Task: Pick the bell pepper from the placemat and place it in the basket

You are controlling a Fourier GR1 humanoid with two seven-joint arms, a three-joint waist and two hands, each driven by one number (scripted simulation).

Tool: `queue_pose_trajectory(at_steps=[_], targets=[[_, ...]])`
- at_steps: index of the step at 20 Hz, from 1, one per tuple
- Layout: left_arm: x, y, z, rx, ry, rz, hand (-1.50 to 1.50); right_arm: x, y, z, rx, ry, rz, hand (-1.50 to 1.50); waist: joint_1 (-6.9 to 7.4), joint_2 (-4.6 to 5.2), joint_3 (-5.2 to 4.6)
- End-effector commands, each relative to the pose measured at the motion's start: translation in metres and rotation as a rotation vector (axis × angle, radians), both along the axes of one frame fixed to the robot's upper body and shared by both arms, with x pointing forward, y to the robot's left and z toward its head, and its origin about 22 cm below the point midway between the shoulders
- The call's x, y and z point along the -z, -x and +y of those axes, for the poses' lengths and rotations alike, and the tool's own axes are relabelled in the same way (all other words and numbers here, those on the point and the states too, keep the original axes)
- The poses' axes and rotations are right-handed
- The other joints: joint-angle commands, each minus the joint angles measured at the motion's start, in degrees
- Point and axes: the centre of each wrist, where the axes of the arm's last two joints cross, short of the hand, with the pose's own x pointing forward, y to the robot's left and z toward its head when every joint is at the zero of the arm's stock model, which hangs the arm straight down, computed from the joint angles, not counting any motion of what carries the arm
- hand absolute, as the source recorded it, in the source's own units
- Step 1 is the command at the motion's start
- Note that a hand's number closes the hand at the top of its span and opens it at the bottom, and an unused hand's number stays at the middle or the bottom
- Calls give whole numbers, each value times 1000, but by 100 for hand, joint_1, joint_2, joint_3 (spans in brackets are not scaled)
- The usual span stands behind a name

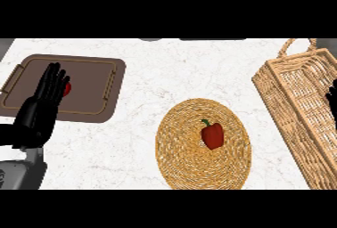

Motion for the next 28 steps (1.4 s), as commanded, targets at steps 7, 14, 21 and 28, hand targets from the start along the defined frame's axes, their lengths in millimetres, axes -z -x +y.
queue_pose_trajectory(at_steps=[7,14,21,28], targets=[[38,3,2,12,-142,290,0,-54,-47,129,-850,-370,-532,150,507,-183,109],[41,-3,-19,-60,-211,385,0,5,-15,187,-917,-451,-728,-150,86,-267,-8],[47,1,4,-81,-205,409,0,-53,-24,84,-751,282,-457,-150,-9,-298,-42],[47,-4,-7,-86,-215,407,0,-109,-11,49,-1048,606,-64,-150,-15,-303,-34]])
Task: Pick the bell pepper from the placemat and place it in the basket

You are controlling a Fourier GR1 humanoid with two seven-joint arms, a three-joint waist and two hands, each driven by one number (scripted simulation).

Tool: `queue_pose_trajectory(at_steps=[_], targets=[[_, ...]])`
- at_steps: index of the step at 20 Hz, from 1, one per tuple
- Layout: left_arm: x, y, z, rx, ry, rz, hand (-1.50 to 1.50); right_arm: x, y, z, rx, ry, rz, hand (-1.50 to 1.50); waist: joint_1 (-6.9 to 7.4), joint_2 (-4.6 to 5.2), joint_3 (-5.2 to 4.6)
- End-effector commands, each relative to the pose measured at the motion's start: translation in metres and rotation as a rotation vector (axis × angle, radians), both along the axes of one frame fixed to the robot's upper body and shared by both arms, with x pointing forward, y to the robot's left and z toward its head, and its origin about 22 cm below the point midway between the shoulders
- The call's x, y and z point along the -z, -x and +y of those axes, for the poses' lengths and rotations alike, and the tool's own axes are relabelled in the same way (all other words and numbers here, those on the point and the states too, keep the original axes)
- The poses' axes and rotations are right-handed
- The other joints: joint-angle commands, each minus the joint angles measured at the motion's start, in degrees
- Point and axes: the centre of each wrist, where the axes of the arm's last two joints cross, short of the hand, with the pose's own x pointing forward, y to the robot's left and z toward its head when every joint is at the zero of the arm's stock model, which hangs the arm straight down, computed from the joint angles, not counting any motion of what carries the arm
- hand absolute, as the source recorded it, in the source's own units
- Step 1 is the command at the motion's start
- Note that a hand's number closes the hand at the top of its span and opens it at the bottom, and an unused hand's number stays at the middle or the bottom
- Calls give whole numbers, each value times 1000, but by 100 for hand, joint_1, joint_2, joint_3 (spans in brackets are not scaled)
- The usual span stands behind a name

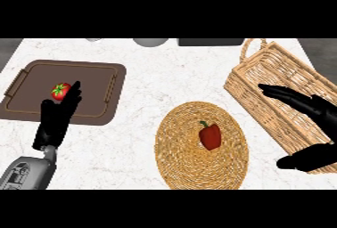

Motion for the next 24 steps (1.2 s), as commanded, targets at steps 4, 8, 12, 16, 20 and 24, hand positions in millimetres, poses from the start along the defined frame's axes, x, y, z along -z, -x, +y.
queue_pose_trajectory(at_steps=[4,8,12,16,20,24], targets=[[-3,-10,-13,22,8,-4,0,-50,8,-12,-147,266,173,-150,63,18,11],[-8,-6,-25,34,19,-4,0,-35,4,-16,-151,278,224,-150,112,24,17],[-8,-5,-4,21,4,1,0,-32,8,-6,-87,236,205,-150,112,27,16],[-21,-3,-4,10,4,0,0,-34,11,-9,-63,185,183,-150,117,21,17],[-1,-4,-4,27,5,5,0,-19,6,-9,2,182,145,-150,120,26,17],[1,-7,2,13,-16,-3,0,11,9,9,8,184,152,-150,116,29,16]])
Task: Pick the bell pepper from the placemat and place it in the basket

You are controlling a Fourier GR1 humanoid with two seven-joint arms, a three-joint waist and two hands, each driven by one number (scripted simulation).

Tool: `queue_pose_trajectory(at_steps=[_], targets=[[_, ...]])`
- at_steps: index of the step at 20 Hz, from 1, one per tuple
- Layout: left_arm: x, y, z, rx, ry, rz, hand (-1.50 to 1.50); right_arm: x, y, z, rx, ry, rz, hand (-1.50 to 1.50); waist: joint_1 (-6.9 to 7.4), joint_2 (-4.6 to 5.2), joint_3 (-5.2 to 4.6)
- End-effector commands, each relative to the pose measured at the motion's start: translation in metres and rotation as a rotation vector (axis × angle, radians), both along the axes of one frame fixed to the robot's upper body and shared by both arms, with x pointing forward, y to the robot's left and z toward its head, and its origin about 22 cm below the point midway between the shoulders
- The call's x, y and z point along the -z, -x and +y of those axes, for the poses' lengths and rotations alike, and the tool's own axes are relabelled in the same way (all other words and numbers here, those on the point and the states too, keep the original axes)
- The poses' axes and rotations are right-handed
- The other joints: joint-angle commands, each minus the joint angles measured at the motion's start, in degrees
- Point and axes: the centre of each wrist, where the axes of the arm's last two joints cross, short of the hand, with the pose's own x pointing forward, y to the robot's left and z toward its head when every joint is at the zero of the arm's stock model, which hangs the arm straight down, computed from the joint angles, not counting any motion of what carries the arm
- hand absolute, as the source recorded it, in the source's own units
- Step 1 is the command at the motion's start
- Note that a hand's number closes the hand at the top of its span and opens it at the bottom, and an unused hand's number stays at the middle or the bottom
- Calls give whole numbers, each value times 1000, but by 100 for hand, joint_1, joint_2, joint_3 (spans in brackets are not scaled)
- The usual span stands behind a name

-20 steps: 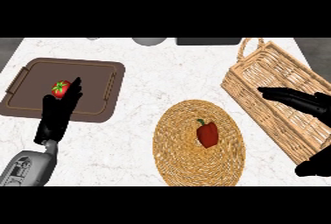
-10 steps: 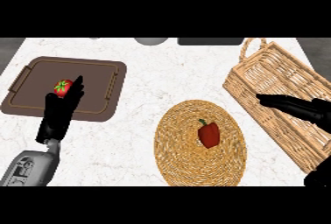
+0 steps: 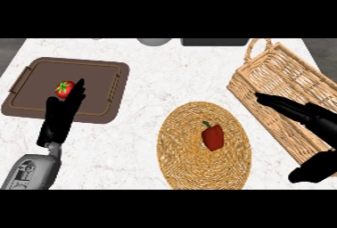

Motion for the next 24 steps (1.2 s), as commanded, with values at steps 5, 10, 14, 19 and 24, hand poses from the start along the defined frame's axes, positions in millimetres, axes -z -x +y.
queue_pose_trajectory(at_steps=[5,10,14,19,24], targets=[[-10,-6,-15,-7,24,1,0,30,-32,21,7,-9,19,-150,37,8,1],[3,-5,0,-5,-5,-1,0,60,-24,37,-21,0,40,-150,8,6,0],[10,-16,0,3,3,-1,0,82,-17,52,7,2,20,-150,-9,6,-1],[17,1,11,-3,-2,-10,0,73,-23,74,-6,-14,3,-150,4,0,-1],[1,23,13,11,4,1,0,82,-36,62,-1,0,30,-150,38,-4,0]])
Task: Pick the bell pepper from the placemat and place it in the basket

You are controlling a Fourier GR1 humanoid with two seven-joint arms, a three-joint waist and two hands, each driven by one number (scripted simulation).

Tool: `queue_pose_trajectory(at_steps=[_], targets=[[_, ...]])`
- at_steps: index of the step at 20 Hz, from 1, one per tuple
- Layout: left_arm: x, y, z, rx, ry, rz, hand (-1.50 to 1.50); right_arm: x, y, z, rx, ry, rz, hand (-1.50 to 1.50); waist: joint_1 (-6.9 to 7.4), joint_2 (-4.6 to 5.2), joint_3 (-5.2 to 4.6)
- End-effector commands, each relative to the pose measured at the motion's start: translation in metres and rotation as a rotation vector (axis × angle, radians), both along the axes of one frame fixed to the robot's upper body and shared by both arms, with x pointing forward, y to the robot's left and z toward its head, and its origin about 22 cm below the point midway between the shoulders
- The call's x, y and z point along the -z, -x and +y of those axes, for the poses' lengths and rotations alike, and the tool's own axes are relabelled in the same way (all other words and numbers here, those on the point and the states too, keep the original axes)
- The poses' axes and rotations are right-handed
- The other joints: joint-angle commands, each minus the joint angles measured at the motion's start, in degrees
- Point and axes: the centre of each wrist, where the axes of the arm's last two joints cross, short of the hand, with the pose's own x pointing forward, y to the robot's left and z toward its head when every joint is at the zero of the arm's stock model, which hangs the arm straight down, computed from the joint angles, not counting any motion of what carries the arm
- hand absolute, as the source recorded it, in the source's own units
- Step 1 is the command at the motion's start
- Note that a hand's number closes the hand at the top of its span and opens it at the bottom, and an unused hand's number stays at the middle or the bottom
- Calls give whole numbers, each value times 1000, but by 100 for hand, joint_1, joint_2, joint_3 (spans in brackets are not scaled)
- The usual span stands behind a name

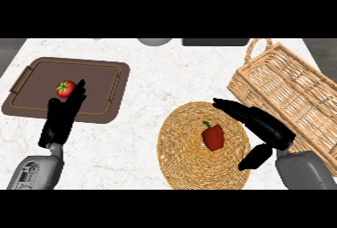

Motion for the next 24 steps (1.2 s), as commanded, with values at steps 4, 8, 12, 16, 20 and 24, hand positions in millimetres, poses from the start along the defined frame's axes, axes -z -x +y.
queue_pose_trajectory(at_steps=[4,8,12,16,20,24], targets=[[-7,8,-7,-5,2,10,0,-6,-14,22,-10,5,14,-150,4,-1,-1],[-6,-4,-12,13,-4,-3,0,23,-11,6,-9,13,21,-150,-5,3,0],[-5,-1,-11,-7,2,-11,0,34,4,23,-14,66,59,-150,-11,0,-1],[-8,-5,13,-3,-7,-6,0,52,-12,39,-21,48,79,-150,1,5,-1],[-9,2,-12,-1,6,14,0,51,-20,18,-13,49,62,-150,3,2,0],[-5,-6,5,12,13,5,0,45,1,44,-6,39,69,-150,-18,-1,-1]])
